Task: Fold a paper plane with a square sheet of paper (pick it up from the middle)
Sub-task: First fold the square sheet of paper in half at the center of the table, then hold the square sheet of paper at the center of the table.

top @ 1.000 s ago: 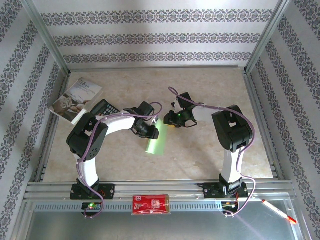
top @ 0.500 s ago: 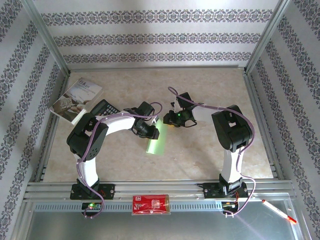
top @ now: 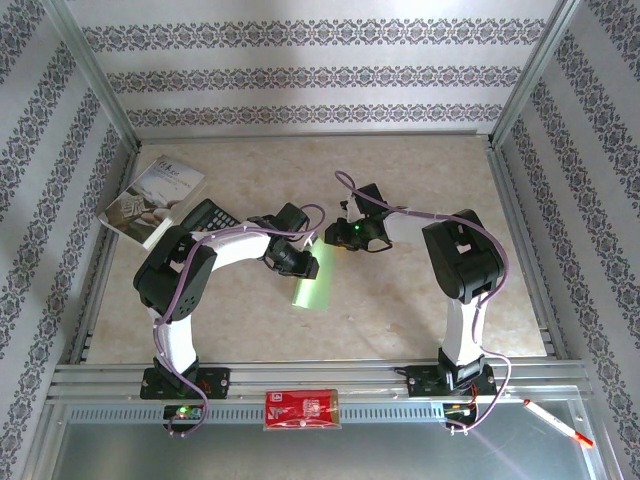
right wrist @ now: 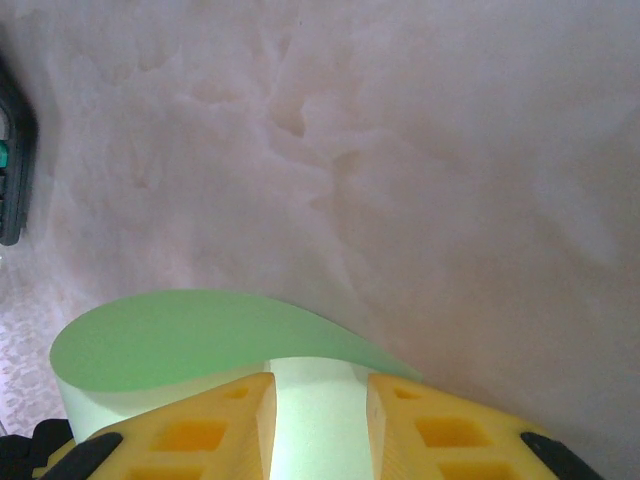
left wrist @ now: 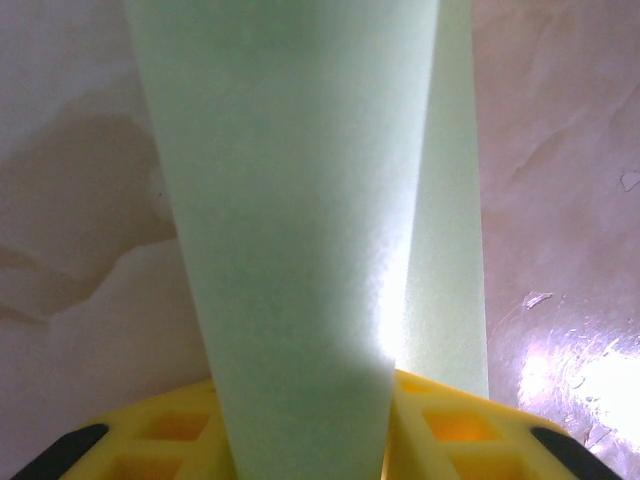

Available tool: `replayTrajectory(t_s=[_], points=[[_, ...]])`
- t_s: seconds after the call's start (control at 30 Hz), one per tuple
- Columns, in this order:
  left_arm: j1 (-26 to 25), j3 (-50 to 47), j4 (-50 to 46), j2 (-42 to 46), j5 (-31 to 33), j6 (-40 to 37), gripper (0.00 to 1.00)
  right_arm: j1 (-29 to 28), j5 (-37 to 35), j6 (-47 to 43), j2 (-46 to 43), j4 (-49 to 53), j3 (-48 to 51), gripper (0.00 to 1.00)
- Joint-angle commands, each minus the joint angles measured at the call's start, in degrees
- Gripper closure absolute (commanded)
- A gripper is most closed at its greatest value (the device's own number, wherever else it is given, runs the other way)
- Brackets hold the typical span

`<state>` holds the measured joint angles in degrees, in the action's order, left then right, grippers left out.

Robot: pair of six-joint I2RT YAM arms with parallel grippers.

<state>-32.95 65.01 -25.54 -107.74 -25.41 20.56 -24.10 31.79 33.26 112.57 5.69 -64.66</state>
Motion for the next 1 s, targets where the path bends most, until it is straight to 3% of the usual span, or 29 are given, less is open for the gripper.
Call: replayTrajectory(t_s=[0.0,0.37,0.7,0.97], points=[[0.1,-3.4,-9.4,-3.5,6.5,0.0,0.65,0.8,0.3,0.0,-0.6,-0.9,0.4,0.69],[0.0,-4.4,-8.4,-3.6,6.8,1.1,0.65,3.4,-0.4,-2.3,-10.5,2.6,5.2,0.71],[-0.1,-4.8,-7.8,-3.7,6.8,1.7,0.65,-0.8,-0.4,2.4,-14.5,0.2,13.6,0.96],[0.0,-4.5,-7.8,-4.1,6.7,1.4,0.65,-4.5,-0.4,5.7,-12.0,-2.8,14.4,0.99]])
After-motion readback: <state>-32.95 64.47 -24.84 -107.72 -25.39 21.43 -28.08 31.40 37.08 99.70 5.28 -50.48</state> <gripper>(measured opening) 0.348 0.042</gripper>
